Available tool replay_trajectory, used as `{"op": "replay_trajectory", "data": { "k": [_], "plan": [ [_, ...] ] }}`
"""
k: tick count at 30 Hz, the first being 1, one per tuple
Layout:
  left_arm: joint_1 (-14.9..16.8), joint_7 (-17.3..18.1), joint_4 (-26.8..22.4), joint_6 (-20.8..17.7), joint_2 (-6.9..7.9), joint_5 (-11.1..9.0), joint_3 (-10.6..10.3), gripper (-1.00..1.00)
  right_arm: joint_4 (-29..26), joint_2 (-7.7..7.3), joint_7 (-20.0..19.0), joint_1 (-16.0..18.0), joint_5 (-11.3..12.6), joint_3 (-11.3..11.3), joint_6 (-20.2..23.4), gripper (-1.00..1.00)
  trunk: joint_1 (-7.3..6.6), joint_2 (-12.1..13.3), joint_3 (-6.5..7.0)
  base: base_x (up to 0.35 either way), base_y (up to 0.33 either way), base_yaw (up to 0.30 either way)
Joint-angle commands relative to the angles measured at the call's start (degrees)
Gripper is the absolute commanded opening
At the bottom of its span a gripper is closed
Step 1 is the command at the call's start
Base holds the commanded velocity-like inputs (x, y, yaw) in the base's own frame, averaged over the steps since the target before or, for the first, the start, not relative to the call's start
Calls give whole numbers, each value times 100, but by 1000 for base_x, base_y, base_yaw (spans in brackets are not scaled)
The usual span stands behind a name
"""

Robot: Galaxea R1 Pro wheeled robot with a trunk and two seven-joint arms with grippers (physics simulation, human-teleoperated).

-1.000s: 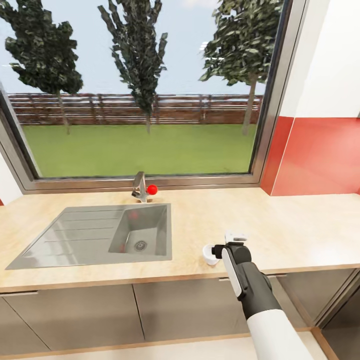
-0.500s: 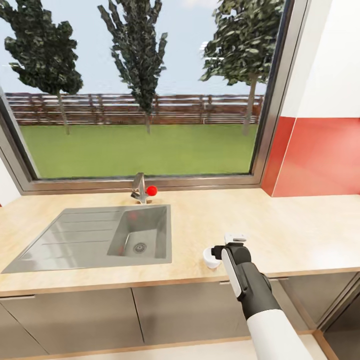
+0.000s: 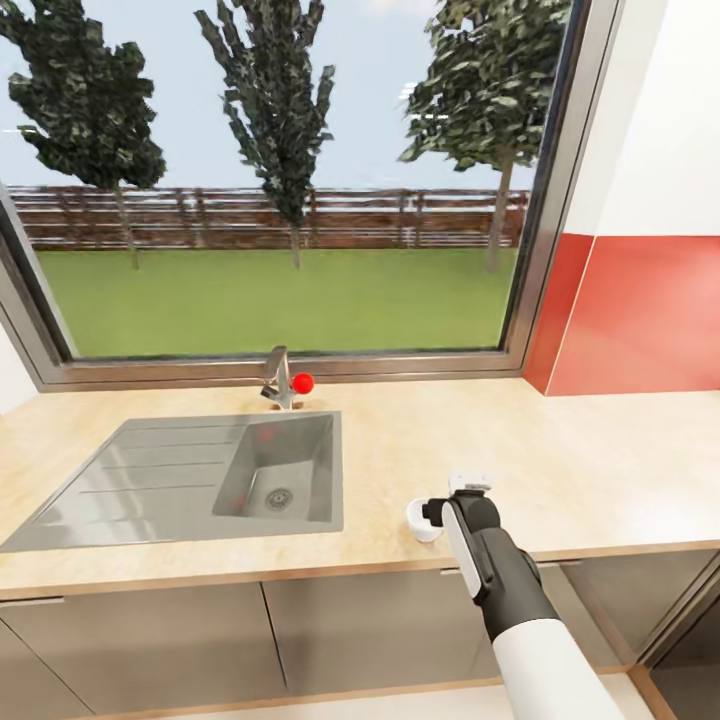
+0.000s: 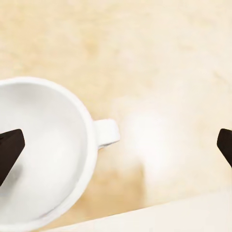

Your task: Set up a coffee station on the kitchen countertop: keep the coffee maker on the countertop, move the bottle of coffee from the kitchen shelf to the counter next to the coffee maker, place a paper coffee filter on top of the coffee maker, put the saucer next to the coffee maker with the coffee cup on the saucer, and place the electric kettle next to the coffee maker.

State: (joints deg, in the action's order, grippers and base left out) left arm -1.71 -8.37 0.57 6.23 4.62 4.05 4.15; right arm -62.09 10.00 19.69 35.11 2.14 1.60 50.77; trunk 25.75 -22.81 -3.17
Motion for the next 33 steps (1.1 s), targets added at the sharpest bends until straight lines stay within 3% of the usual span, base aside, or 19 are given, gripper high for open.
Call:
{"op": "replay_trajectory", "data": {
  "k": [1,33],
  "plan": [
    [0,-14,6,27,0,43,43,100,9,0,35,5,23,7,23,100,4,-12,-11,18,0,0],
    [-22,-15,8,27,-5,43,43,100,91,0,27,1,26,1,12,100,4,-12,-11,29,0,0]
  ]
}}
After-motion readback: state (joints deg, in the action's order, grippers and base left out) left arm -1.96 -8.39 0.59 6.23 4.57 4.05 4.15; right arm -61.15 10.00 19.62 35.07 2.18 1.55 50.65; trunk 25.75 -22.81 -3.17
